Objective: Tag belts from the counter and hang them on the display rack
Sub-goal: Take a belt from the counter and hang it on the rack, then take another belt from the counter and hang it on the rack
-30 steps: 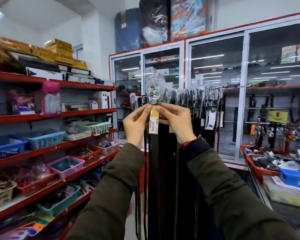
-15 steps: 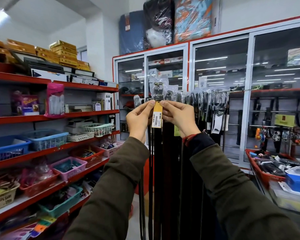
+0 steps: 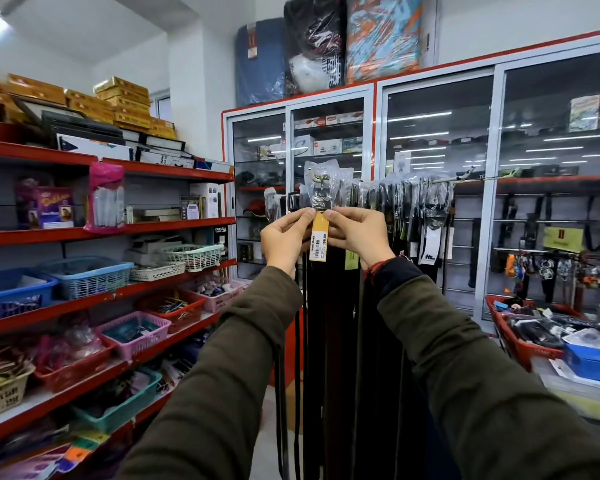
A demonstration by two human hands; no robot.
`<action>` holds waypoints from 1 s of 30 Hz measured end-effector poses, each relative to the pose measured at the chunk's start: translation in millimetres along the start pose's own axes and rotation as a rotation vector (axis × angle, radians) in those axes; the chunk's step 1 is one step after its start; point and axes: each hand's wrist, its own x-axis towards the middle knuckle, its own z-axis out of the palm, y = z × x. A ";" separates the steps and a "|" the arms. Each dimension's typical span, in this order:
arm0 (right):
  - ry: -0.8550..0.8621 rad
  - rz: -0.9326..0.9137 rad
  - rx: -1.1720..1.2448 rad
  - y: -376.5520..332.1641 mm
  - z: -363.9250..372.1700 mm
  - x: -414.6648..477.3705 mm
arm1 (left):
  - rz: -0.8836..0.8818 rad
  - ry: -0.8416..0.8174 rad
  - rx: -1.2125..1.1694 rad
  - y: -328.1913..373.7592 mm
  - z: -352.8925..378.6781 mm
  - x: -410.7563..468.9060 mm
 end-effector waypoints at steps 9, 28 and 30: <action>0.150 -0.319 -0.518 45.9 -39.8 -23.1 | 0.469 0.123 0.469 -53.0 10.0 -28.9; 0.346 -0.122 -1.531 145.1 -252.0 -228.9 | 0.488 -0.512 1.060 -232.1 56.4 -245.5; 0.356 -0.034 -1.585 148.4 -278.7 -259.1 | 0.453 -0.595 1.044 -249.6 67.2 -275.5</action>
